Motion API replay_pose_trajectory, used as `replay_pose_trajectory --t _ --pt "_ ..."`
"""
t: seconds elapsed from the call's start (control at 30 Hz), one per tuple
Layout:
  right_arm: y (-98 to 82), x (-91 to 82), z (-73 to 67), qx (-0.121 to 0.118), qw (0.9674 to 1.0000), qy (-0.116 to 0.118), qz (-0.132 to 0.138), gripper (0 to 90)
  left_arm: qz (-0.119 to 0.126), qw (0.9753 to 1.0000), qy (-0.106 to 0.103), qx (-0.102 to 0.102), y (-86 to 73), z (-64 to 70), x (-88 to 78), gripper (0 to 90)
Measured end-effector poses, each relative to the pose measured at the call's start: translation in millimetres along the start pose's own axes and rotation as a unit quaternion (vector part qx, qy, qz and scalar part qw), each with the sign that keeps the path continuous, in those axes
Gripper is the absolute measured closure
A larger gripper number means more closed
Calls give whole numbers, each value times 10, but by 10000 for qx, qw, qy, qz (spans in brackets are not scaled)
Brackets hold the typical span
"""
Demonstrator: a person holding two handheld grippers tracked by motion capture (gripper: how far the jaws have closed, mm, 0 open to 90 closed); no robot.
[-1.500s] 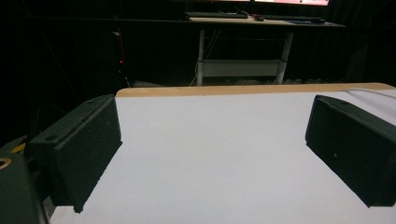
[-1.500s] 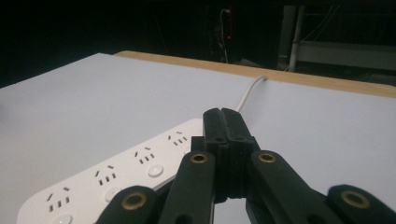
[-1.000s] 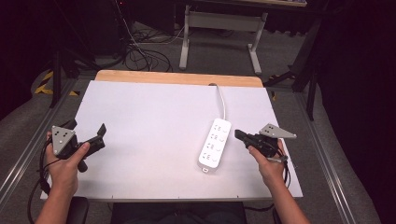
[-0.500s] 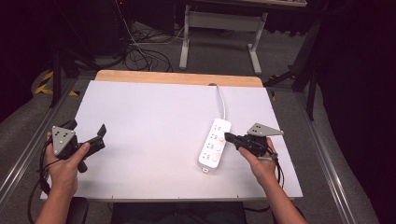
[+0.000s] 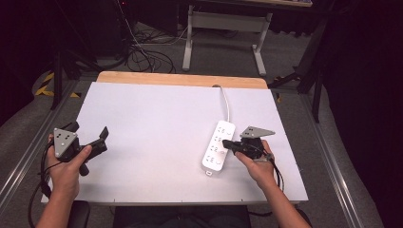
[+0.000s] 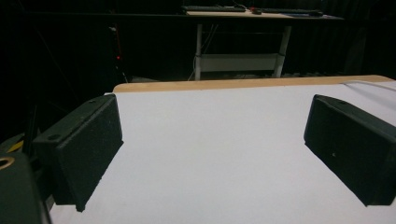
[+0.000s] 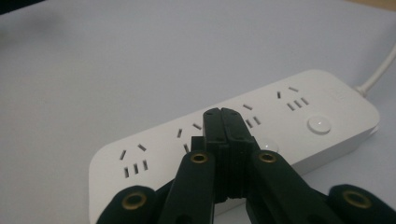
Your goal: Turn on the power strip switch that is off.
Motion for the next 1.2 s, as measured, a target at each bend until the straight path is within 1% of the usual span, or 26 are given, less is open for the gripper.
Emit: replay_pose_trajectory --t 0.07,0.1,0.33,0.43,0.5,0.57,0.67,0.77,0.8,0.87,1.0,1.13,1.2 --pt "-23 46 -8 -28 9999 -19 -138 900 -4 10000 2 1 -1 -1 1 51" --pt "-23 46 -8 -28 9999 -19 -138 900 -8 10000 1 0 -2 -1 1 51" --pt "-93 126 -2 -17 9989 -40 -475 900 -10 10000 -23 -21 -4 7 7 52" --pt "-92 133 -9 -7 9988 -11 -488 900 -42 10000 -25 -4 -10 9 10 53" --pt "-96 132 -3 52 9987 28 -501 900 -47 10000 -23 -7 -11 9 10 53" --pt "-107 131 13 147 9985 14 -530 900 -44 10000 -32 -20 -11 11 9 54" --pt "-112 135 20 205 9984 54 -519 900 -65 10000 -28 -5 -15 11 10 54" --pt "-112 136 18 181 9985 4 -522 900 -107 9999 -26 13 -24 13 13 55" --pt "-113 137 13 144 9985 -46 -519 900 -108 9999 -27 7 -24 12 13 55" --pt "-113 137 11 126 9985 -76 -518 900 -95 10000 -21 -16 -24 8 12 55" --pt "-115 135 -7 -60 9981 -250 -556 900 -95 10000 -17 -20 -27 -3 12 55" --pt "-116 137 -17 -144 9977 -330 -569 900 -128 9999 -36 -29 -32 2 17 55" --pt "-118 138 -25 -251 9970 -425 -599 900 -134 9999 -33 -17 -33 1 17 55"
Point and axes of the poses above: each handheld gripper's, and its own axes: x roughly forward along the jaws, y roughly out of its top, z roughly to its right, the point moved 9 cm from there along x, roughly forward along the jaws, and after that the axes turned 15 degrees about -z, right-handed, at the moved point
